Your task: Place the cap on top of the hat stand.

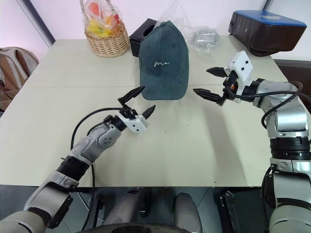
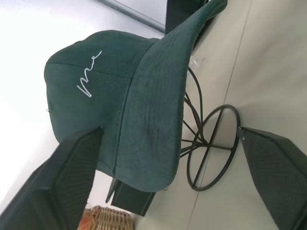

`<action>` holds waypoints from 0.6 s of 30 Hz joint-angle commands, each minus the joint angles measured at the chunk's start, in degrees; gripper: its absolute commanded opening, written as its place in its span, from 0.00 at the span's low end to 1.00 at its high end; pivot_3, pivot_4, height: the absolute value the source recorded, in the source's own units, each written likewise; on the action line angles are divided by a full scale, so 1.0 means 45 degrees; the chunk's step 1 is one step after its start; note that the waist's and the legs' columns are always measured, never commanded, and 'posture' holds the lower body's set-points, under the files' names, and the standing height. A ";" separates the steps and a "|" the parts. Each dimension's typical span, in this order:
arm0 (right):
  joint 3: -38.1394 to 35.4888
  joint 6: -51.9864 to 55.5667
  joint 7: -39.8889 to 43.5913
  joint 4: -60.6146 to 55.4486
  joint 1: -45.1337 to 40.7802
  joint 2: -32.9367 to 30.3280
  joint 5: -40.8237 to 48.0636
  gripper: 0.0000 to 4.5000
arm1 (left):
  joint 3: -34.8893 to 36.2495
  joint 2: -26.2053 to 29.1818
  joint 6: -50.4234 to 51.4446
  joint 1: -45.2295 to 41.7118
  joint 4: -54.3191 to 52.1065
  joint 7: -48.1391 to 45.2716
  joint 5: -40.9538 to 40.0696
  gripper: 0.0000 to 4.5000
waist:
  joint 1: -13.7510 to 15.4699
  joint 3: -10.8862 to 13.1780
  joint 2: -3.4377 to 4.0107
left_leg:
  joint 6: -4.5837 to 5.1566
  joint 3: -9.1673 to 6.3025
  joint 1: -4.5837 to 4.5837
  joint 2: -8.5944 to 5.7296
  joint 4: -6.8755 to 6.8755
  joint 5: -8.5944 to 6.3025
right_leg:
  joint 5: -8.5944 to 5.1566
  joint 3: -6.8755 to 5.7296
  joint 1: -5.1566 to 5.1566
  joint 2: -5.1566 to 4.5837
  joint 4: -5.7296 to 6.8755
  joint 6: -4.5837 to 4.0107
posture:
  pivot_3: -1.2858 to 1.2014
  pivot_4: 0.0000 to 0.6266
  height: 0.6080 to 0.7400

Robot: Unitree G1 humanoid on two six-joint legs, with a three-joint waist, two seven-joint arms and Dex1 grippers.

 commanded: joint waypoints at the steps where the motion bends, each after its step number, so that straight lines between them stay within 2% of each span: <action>1: -0.0426 -0.0142 0.0014 -0.0223 -0.0340 -0.0291 0.0054 1.00 | 0.0162 0.0127 -0.0200 0.0133 -0.0469 -0.0527 -0.0606 0.99 | 0.0000 0.0000 0.0000 | 0.0000 0.0000 0.0000 0.0000 0.0000 0.0000 | 0.0000 0.0000 -0.0001 0.0000 0.0000 0.0000 | 0.52 0.24 1.00; 4: -0.0443 -0.0133 0.0075 -0.0183 -0.0331 -0.0359 0.0055 1.00 | 0.0290 0.0274 -0.0077 0.0508 -0.0856 -0.1465 -0.1402 0.99 | -0.0007 0.0000 0.0000 | -0.0001 0.0000 0.0000 0.0000 0.0000 0.0001 | 0.0000 0.0000 -0.0001 -0.0001 0.0000 0.0000 | 0.52 0.24 1.00; 9: -0.0457 -0.0165 0.0168 -0.0066 -0.0298 -0.0488 0.0018 1.00 | 0.0912 0.0975 0.1053 0.1631 -0.2630 -0.4140 -0.3882 0.99 | -0.0035 -0.0001 0.0003 | 0.0000 -0.0001 0.0000 0.0007 -0.0008 0.0000 | -0.0001 0.0004 -0.0010 0.0001 0.0000 -0.0003 | 0.52 0.24 1.00; 14: -0.0440 -0.0240 0.0250 0.0127 -0.0295 -0.0578 0.0005 1.00 | 0.2489 0.1781 0.2790 0.2703 -0.4869 -0.5773 -0.6348 0.99 | -0.0034 -0.0001 0.0004 | 0.0017 -0.0003 0.0001 0.0007 -0.0007 -0.0011 | -0.0002 0.0016 -0.0008 -0.0003 -0.0003 -0.0004 | 0.52 0.24 1.00; 18: -0.0439 -0.0345 0.0507 0.0517 -0.0464 -0.0784 -0.0050 1.00 | 0.4502 0.2375 0.5802 0.2663 -0.6386 -0.6634 -0.8620 0.99 | -0.0008 0.0001 0.0001 | 0.0041 -0.0008 -0.0001 0.0007 -0.0003 -0.0026 | -0.0002 0.0013 -0.0007 -0.0002 -0.0006 -0.0005 | 0.52 0.24 1.00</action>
